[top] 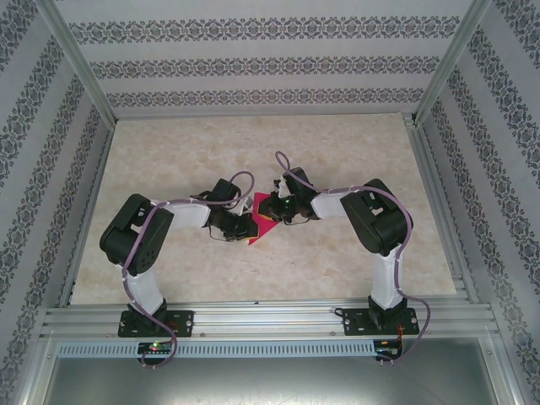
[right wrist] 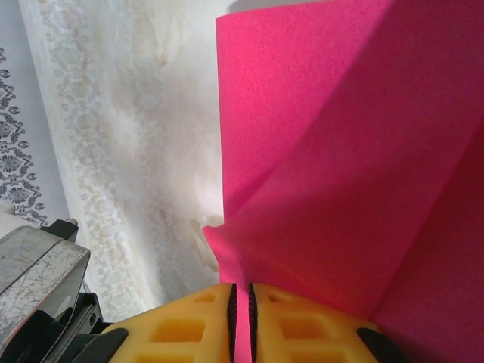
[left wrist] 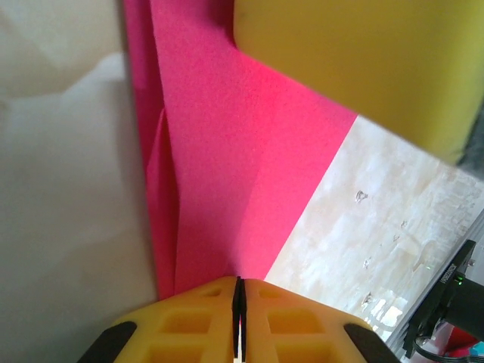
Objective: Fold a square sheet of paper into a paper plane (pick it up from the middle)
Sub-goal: Fourth fold the wing at the center of the table.
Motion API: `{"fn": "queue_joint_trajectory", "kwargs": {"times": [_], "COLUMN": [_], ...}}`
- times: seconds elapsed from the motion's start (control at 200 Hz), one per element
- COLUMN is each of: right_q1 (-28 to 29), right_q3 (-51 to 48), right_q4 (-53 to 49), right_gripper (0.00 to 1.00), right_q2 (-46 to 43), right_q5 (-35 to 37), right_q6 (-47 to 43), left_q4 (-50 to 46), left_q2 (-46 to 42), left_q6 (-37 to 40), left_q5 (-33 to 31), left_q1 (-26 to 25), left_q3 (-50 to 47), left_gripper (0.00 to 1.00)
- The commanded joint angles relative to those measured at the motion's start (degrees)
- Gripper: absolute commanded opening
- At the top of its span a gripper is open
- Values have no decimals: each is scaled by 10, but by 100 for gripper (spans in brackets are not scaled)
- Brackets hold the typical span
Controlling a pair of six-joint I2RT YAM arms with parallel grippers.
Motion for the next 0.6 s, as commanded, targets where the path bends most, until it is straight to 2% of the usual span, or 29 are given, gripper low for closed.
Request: {"fn": "queue_joint_trajectory", "kwargs": {"times": [0.0,0.115,0.375,0.595], "right_q1": [5,5,5,8], "right_q3": [-23,-24,-21,-20], "right_q4": [-65,-67,-72,-75], "right_gripper": [16,16,16,16], "right_q2": [48,49,49,50], "right_q5": [57,58,58,59], "right_q6": [-20,-20,-21,-17], "left_q4": [-64,-79,-122,-166], "left_q2": [-10,-28,-53,-96], "left_q6": [7,13,44,61], "left_q5": [-20,-34,-16,-42], "left_q1": [-4,-4,-5,-4], "left_q3": [-30,-40,-61,-59], "left_gripper": [13,12,11,11]}}
